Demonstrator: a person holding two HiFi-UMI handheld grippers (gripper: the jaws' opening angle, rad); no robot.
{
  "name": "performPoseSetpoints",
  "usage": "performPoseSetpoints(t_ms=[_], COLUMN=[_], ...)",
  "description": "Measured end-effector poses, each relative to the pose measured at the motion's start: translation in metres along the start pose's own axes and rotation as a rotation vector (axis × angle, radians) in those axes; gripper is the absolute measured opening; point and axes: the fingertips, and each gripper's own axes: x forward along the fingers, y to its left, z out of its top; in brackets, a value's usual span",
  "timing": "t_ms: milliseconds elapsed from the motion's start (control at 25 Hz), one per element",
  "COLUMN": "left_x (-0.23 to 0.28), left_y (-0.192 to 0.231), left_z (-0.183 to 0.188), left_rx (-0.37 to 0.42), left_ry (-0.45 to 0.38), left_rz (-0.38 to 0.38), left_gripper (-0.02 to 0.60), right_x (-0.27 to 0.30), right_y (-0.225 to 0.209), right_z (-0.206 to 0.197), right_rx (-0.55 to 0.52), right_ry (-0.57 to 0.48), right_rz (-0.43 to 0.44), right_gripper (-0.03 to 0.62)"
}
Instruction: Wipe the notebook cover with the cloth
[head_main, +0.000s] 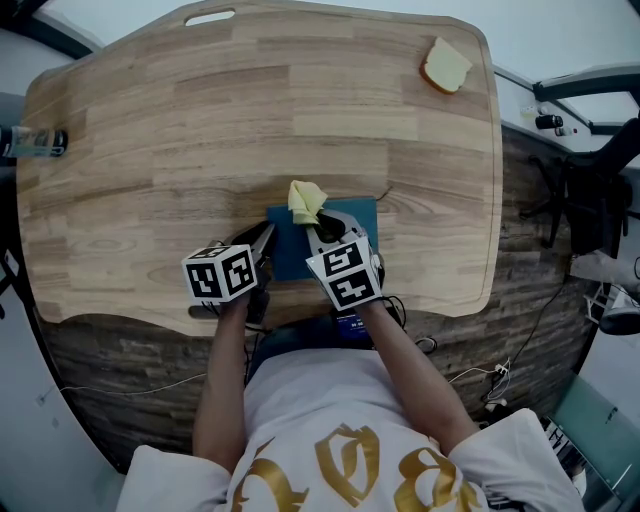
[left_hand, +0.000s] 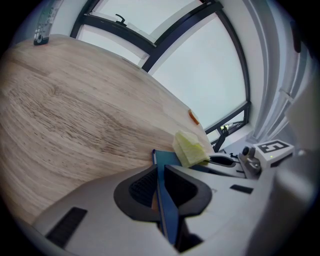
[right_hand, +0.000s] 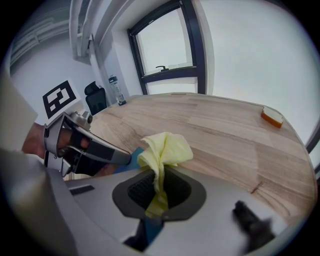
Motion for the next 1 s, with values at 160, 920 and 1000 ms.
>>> performPoseSetpoints(t_ms=[160, 920, 1000], left_x=[0.000, 0.001, 0.000], left_y=[0.000, 0.000, 0.000], left_z=[0.000, 0.000, -0.001], left_rx=[-0.001, -0.004, -0.005], left_ry=[0.001, 0.001, 0.001], left_rz=[-0.002, -0.007, -0.007], left_gripper=[0.054, 0.051, 0.051], right_x=[0.002, 0.009, 0.009], right_y=[0.001, 0.016, 0.019], right_z=[0.001, 0.004, 0.004], right_rx=[-0.004, -0.043, -0.049], right_ry=[0.003, 0.023, 0.028], right_rz=[0.009, 0.060, 0.067], right_gripper=[0.038, 0.038, 0.038])
